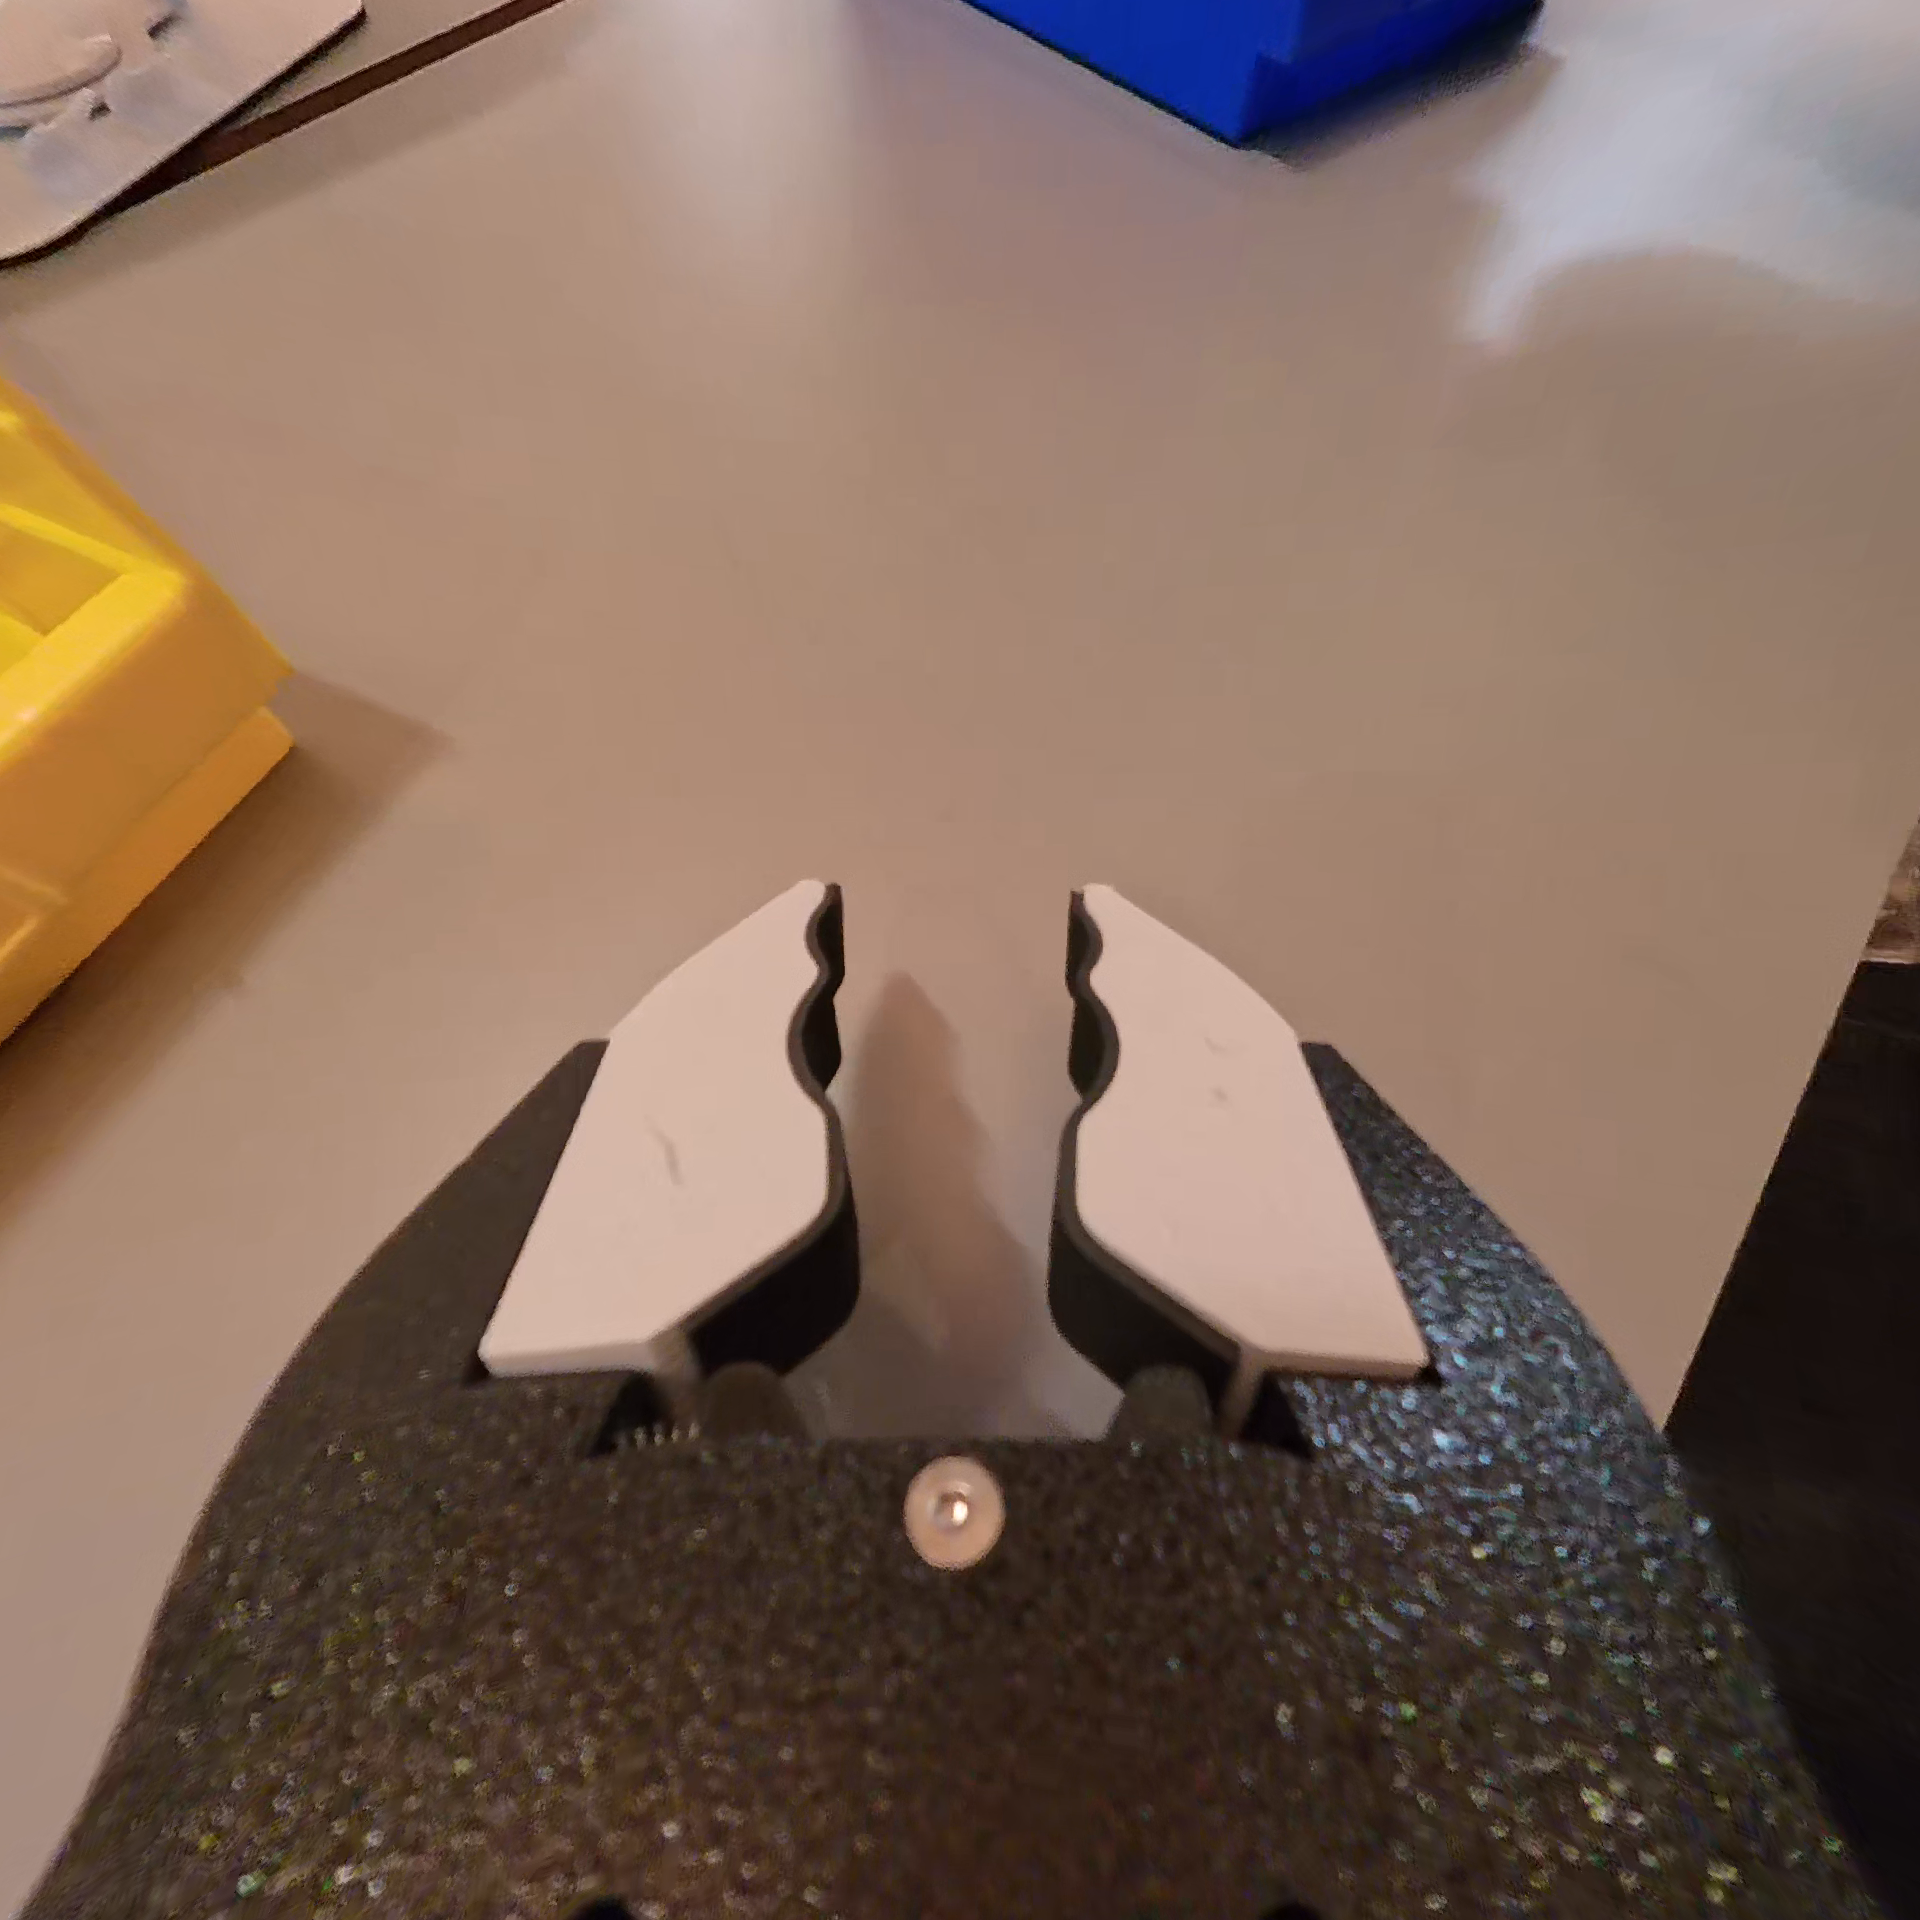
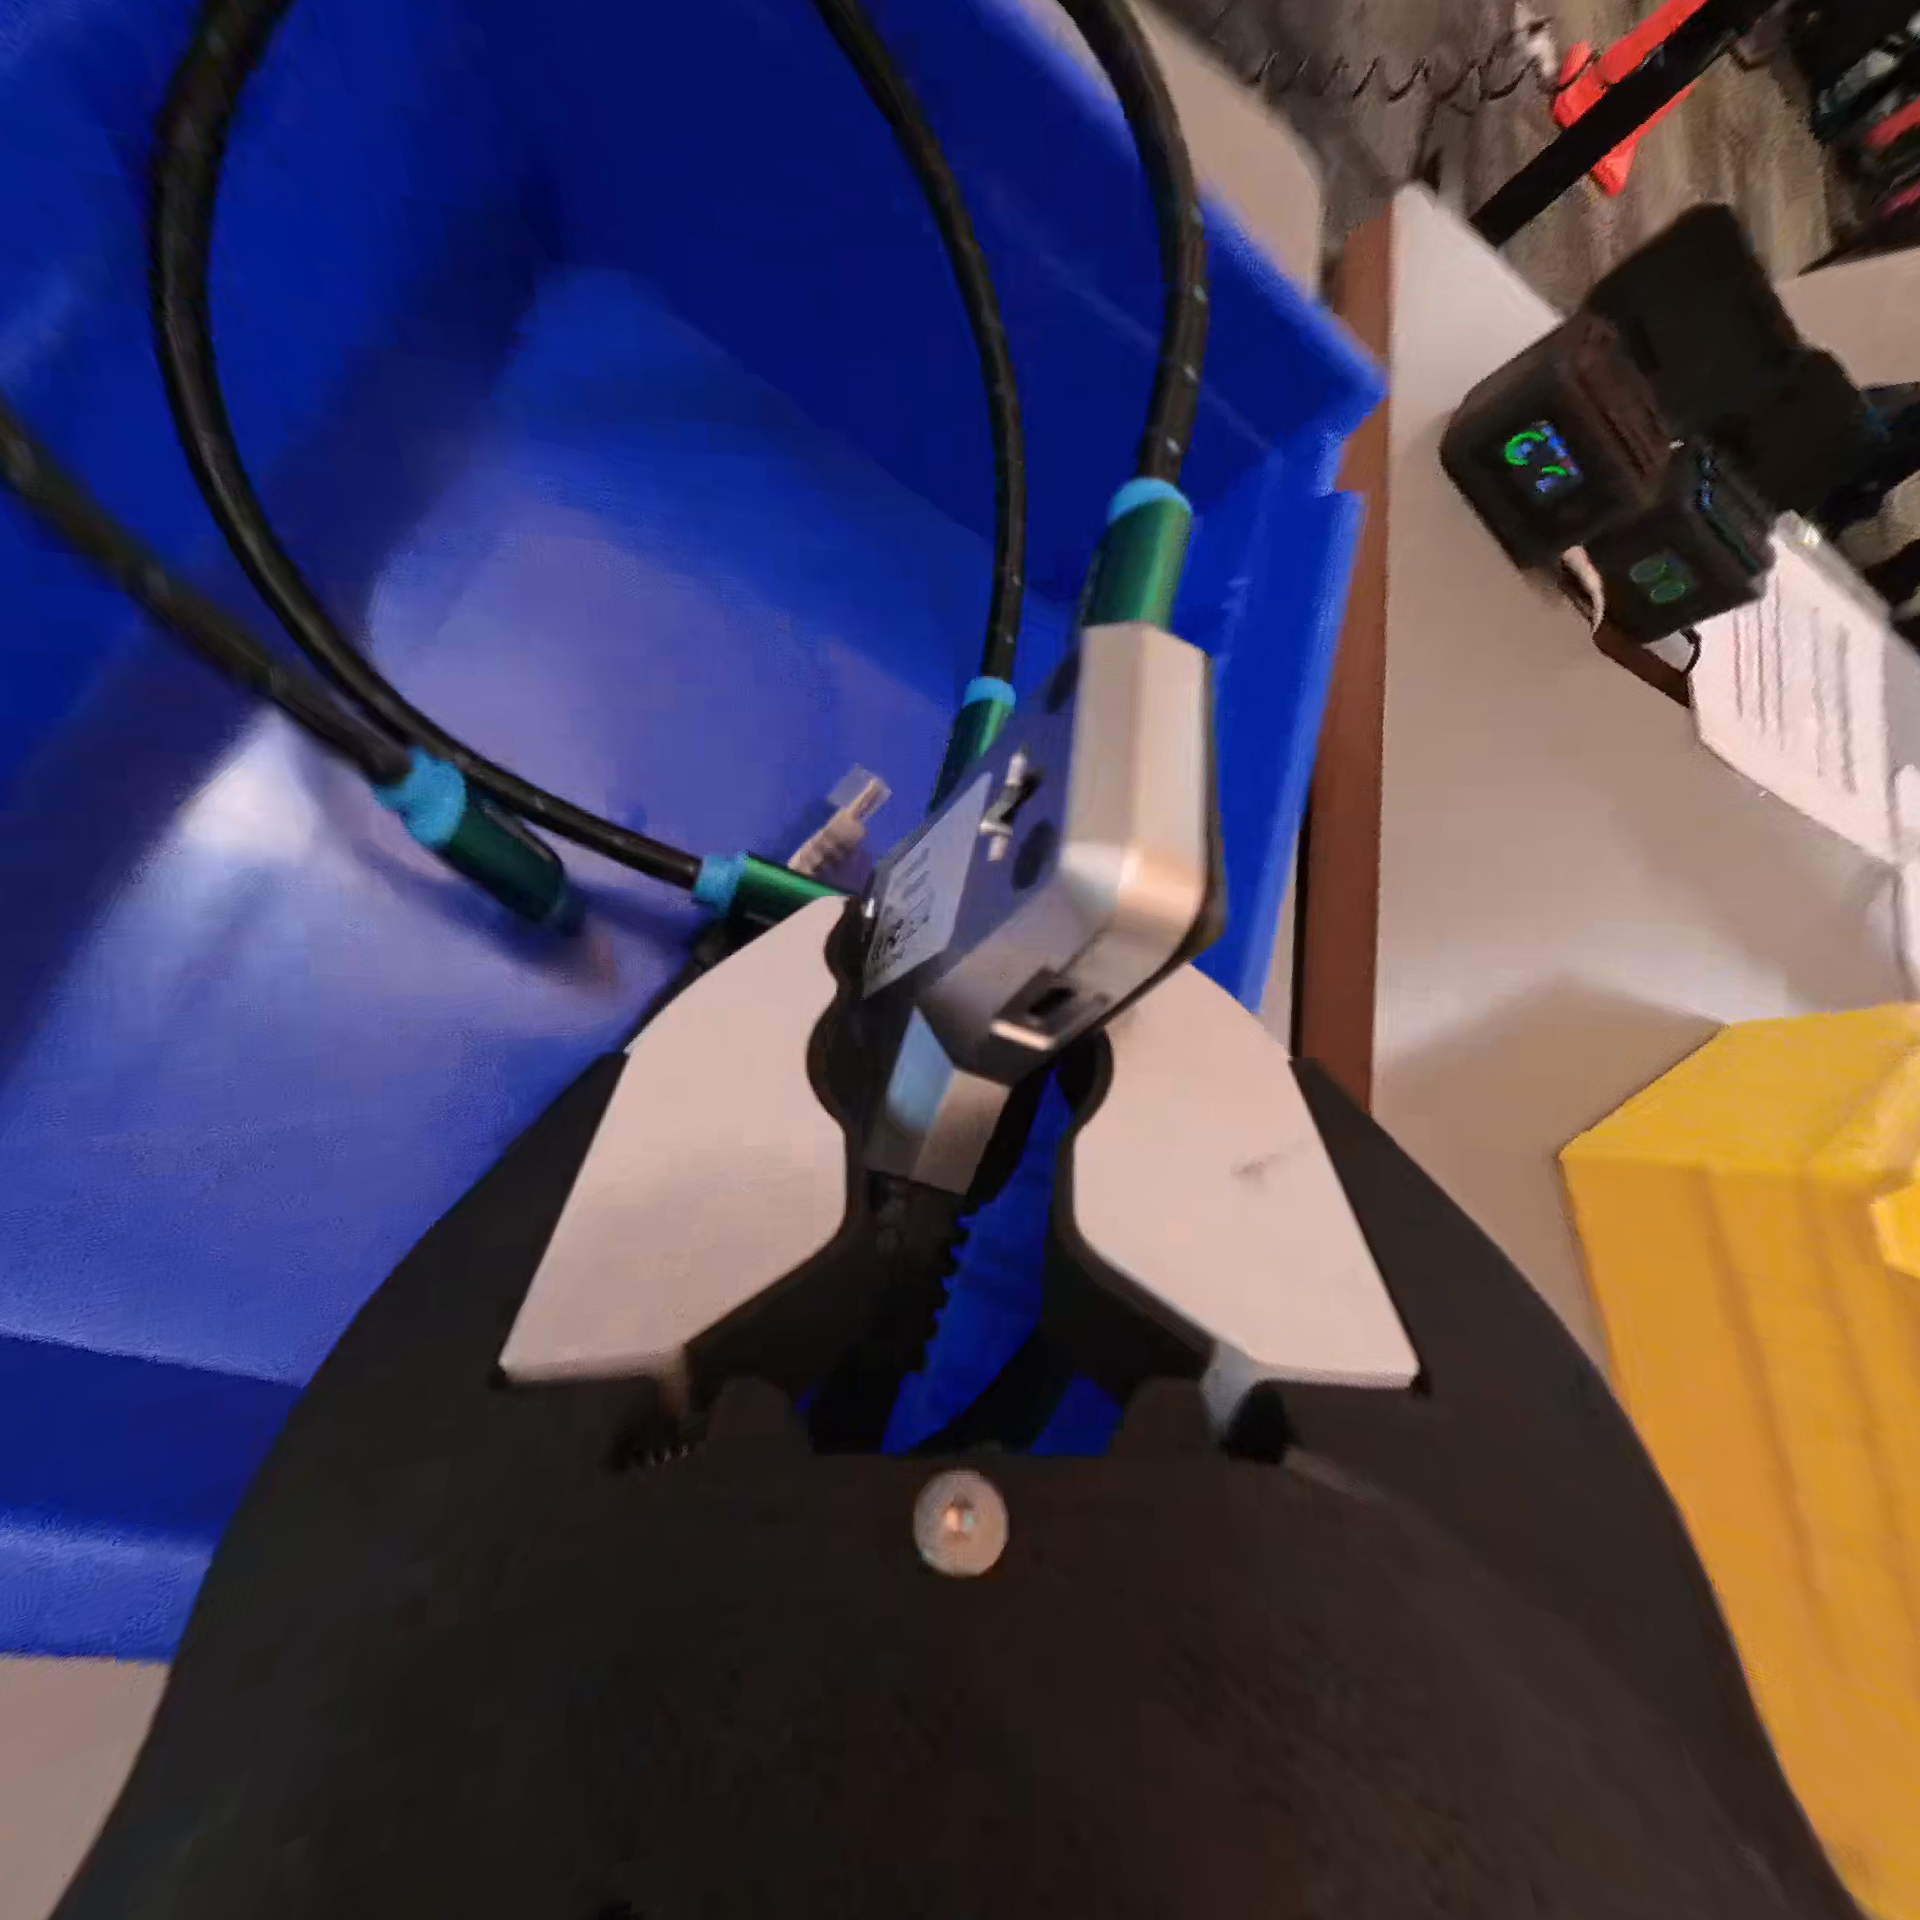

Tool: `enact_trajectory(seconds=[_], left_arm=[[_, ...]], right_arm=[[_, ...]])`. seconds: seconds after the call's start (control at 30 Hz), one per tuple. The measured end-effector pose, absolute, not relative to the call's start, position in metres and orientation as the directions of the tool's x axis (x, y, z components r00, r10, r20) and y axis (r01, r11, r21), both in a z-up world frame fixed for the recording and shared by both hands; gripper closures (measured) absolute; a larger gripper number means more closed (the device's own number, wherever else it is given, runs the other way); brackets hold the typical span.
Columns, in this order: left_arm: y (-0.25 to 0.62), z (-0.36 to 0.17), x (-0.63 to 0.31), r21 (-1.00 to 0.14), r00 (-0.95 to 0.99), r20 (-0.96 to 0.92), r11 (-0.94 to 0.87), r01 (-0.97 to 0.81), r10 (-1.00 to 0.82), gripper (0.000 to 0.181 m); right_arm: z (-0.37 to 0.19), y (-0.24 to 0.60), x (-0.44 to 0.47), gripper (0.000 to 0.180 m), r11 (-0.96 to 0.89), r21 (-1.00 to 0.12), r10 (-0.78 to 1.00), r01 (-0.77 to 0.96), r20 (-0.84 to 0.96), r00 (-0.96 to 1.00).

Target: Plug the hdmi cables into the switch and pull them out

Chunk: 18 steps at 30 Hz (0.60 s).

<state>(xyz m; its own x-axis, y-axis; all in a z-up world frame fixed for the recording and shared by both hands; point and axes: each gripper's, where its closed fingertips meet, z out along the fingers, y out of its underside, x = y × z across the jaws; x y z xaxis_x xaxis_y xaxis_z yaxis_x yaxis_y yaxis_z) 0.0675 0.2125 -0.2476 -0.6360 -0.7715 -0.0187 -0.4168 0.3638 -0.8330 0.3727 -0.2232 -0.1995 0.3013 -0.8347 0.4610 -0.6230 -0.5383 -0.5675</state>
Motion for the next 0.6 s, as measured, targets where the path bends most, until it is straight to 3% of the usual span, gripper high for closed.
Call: enact_trajectory(seconds=[0.07, 0.13, 0.2, 0.33, 0.5, 0.6], left_arm=[[0.211, -0.250, 0.067, -0.824, -0.641, -0.029, 0.381, -0.419, -0.767, 0.140], [0.211, -0.250, 0.067, -0.822, -0.640, -0.048, 0.394, -0.412, -0.767, 0.140], [0.211, -0.251, 0.067, -0.820, -0.639, -0.062, 0.404, -0.405, -0.767, 0.140], [0.212, -0.249, 0.067, -0.826, -0.631, -0.059, 0.393, -0.405, -0.774, 0.140], [0.215, -0.249, 0.069, -0.828, -0.619, -0.012, 0.355, -0.434, -0.785, 0.139], [0.222, -0.235, 0.072, -0.875, -0.583, -0.022, 0.298, -0.382, -0.812, 0.139]], right_arm=[[-0.209, -0.221, 0.366, 0.135, -0.664, -0.427, -0.734, -0.614, 0.530, 0.425], [-0.208, -0.217, 0.365, 0.126, -0.666, -0.440, -0.742, -0.602, 0.472, 0.475], [-0.195, -0.206, 0.364, 0.105, -0.612, -0.550, -0.785, -0.568, 0.332, 0.524], [-0.135, -0.210, 0.348, 0.107, -0.402, -0.777, -0.855, -0.484, 0.129, 0.502], [-0.119, -0.240, 0.294, 0.099, -0.275, -0.838, -0.921, -0.471, 0.089, 0.380], [-0.132, -0.215, 0.256, 0.095, -0.238, -0.908, -0.918, -0.344, 0.095, 0.384]])
